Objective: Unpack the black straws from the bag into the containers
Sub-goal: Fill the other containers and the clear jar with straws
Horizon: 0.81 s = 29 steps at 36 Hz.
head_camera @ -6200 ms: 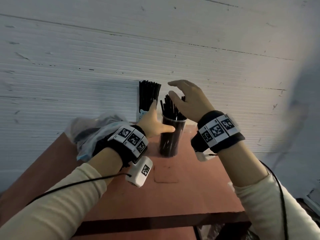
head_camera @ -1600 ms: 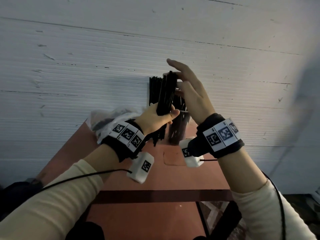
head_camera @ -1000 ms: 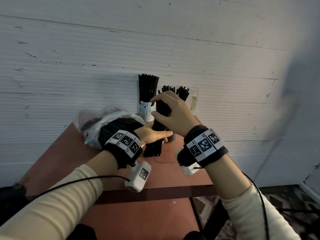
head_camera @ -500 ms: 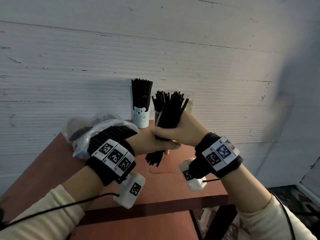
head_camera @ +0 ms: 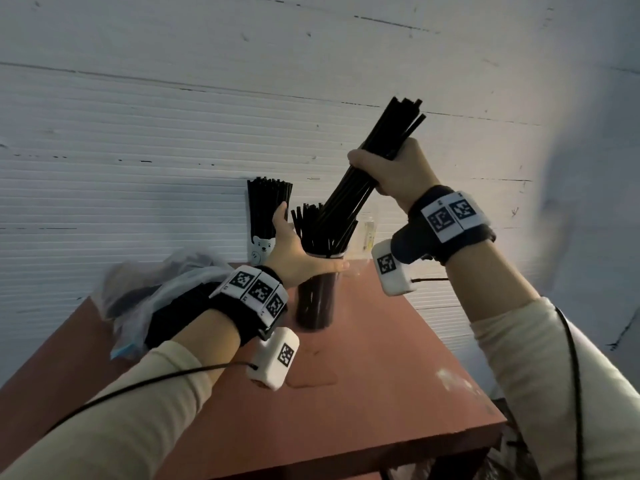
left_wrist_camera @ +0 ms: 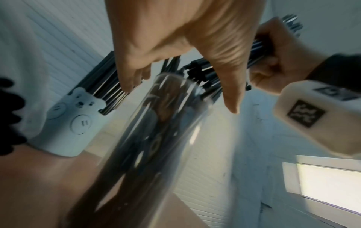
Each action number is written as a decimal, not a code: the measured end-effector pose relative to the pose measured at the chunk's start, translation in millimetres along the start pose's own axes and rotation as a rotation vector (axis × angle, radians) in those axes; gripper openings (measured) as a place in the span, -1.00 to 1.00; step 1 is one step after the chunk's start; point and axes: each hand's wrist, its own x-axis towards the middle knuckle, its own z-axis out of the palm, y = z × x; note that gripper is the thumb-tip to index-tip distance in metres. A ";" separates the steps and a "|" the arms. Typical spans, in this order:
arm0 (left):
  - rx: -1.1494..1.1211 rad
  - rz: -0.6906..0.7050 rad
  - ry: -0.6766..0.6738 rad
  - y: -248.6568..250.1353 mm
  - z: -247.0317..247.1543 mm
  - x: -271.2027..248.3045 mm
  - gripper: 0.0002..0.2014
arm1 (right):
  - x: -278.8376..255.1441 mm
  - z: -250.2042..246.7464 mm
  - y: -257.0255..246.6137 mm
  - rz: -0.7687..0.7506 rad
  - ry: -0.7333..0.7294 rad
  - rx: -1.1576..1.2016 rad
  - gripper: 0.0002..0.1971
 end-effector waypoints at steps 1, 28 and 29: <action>0.000 -0.022 -0.020 -1.2 0.3 1.7 0.38 | 3.4 1.7 3.0 0.009 -0.003 -0.016 -0.81; 0.172 -0.061 -0.148 -18.5 -9.9 16.5 -0.17 | 16.0 6.9 7.5 -0.082 0.031 -0.100 -0.62; 0.173 -0.058 -0.150 -18.5 -10.2 16.4 -0.15 | 13.9 10.2 8.3 -0.089 0.025 -0.127 -0.60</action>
